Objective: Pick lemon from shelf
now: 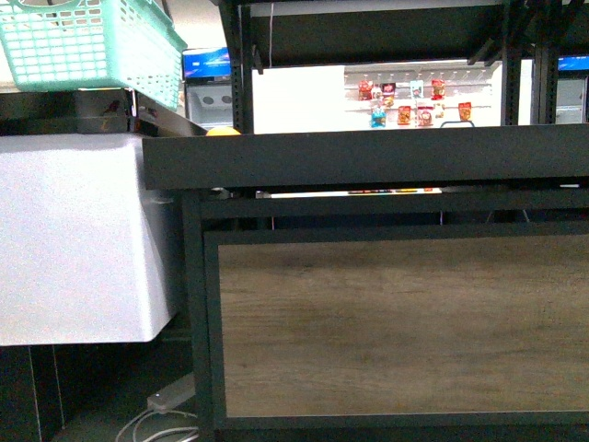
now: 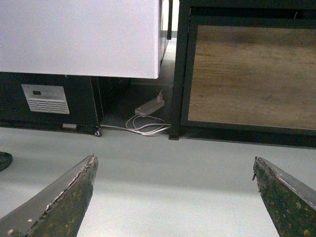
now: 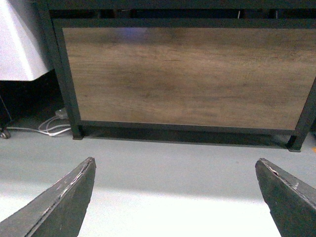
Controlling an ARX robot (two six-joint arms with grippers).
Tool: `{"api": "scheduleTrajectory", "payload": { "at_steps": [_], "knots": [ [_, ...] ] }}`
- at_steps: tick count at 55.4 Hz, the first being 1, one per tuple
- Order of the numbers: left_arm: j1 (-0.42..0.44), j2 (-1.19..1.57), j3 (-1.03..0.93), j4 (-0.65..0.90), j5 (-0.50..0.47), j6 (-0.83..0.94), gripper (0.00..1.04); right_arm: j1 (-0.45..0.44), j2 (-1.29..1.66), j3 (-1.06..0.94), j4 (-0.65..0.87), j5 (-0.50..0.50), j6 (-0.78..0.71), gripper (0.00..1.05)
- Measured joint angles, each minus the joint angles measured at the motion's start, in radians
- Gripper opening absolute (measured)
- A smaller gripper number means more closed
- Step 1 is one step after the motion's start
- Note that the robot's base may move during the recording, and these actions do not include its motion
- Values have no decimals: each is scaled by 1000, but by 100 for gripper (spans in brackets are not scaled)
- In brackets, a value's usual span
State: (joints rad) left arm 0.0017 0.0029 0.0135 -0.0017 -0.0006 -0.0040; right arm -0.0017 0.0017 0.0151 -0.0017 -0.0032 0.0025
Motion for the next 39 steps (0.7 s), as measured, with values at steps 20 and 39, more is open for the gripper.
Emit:
{"api": "scheduleTrajectory", "payload": {
  "at_steps": [20, 39],
  "knots": [
    [0, 0, 0, 0, 0, 0, 97, 0, 0, 0, 0, 0, 0, 97],
    [0, 0, 0, 0, 0, 0, 97, 0, 0, 0, 0, 0, 0, 97]
  ]
}}
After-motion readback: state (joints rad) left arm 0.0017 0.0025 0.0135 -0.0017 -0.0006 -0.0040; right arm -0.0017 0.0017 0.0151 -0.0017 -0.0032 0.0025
